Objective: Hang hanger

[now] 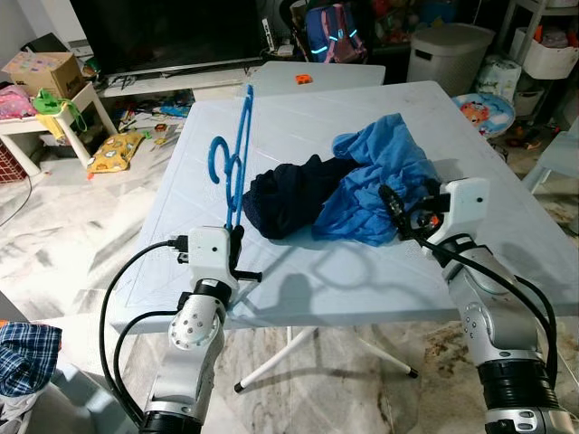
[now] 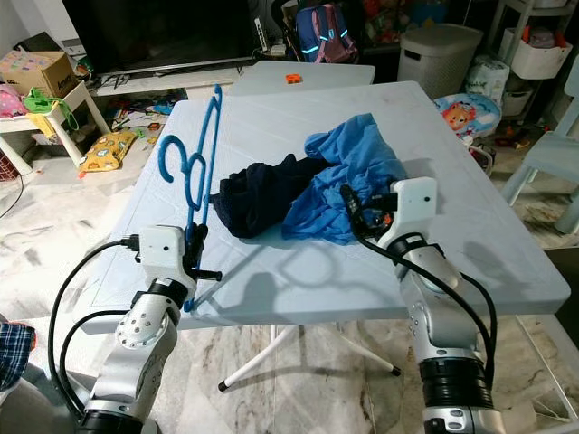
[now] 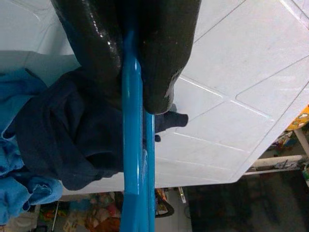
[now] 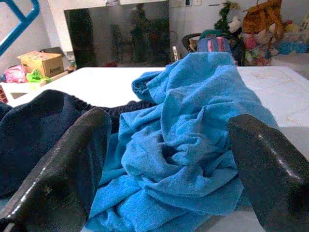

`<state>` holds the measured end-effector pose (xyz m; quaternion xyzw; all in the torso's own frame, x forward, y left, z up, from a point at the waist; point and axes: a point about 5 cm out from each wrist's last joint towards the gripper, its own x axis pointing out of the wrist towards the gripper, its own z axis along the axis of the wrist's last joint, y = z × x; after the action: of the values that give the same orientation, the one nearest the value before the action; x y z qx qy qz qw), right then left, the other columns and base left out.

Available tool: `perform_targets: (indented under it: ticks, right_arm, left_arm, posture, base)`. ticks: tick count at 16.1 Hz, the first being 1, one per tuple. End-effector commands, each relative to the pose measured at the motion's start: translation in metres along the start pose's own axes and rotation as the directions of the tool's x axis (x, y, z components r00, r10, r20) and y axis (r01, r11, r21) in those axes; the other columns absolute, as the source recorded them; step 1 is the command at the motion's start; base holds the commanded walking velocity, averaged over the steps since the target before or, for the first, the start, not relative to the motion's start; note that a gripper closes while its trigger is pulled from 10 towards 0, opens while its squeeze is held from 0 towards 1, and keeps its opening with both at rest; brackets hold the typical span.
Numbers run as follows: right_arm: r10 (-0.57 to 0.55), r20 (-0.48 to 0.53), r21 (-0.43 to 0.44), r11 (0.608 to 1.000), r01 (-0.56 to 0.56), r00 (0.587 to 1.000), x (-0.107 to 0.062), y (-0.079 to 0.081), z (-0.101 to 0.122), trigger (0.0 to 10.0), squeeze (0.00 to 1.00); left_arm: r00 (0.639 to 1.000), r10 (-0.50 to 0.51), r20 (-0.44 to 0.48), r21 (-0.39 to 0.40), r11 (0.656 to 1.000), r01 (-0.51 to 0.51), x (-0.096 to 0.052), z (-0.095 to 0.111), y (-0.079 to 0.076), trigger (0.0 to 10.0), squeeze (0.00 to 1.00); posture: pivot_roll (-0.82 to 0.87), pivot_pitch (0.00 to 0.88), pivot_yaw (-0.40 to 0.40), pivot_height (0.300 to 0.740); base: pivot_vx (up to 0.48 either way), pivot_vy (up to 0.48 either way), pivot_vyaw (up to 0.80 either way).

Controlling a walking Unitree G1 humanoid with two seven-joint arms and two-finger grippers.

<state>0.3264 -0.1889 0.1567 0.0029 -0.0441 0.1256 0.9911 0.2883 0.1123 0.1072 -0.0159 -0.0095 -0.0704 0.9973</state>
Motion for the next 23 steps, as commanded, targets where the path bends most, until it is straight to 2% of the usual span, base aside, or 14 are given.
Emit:
perform_targets:
  ticks: [1, 3, 11, 17, 22, 23]
  right_arm:
    - [0.03, 0.006, -0.005, 1.0, -0.03, 1.0, 0.0, 0.006, 0.003, 10.0, 0.0]
    - [0.043, -0.003, -0.012, 0.999, -0.043, 0.999, 0.001, 0.01, 0.001, 10.0, 0.0]
    - [0.043, -0.02, -0.014, 0.999, -0.043, 0.999, 0.001, 0.011, -0.002, 10.0, 0.0]
    - [0.029, -0.058, -0.044, 0.999, -0.032, 0.998, -0.002, 0.008, -0.008, 10.0, 0.0]
    - [-0.002, -0.083, -0.105, 0.994, -0.006, 0.997, -0.003, 0.007, -0.013, 10.0, 0.0]
    - [0.022, -0.116, -0.084, 0.996, -0.032, 0.993, -0.004, 0.007, -0.017, 10.0, 0.0]
  left_arm:
    - [0.998, -0.004, 0.056, 0.012, 1.0, 0.004, 0.005, 0.018, -0.002, 10.0, 0.0]
    - [0.995, -0.02, 0.093, 0.008, 1.0, 0.019, 0.01, 0.031, -0.006, 10.0, 0.0]
    - [0.997, -0.02, 0.072, 0.011, 1.0, 0.019, 0.009, 0.028, -0.006, 10.0, 0.0]
    - [0.999, -0.03, 0.037, 0.025, 0.999, 0.029, 0.006, 0.017, -0.005, 10.0, 0.0]
    - [0.999, -0.047, -0.004, 0.038, 0.998, 0.048, 0.001, 0.004, -0.005, 10.0, 0.0]
    - [0.998, -0.061, -0.031, 0.034, 0.998, 0.062, 0.0, -0.002, -0.006, 10.0, 0.0]
  posture:
    - [-0.21, 0.0, 0.108, 0.74]
    - [-0.21, 0.0, 0.108, 0.74]
    - [-0.21, 0.0, 0.105, 0.74]
    - [-0.21, 0.0, 0.11, 0.74]
    - [-0.22, 0.0, 0.111, 0.74]
    - [-0.22, 0.0, 0.111, 0.74]
  base:
    - [-0.259, 0.0, 0.0]
    - [-0.296, 0.0, 0.0]
    - [-0.301, 0.0, 0.0]
    - [-0.301, 0.0, 0.0]
    - [-0.277, 0.0, 0.0]
    - [0.0, 0.0, 0.0]
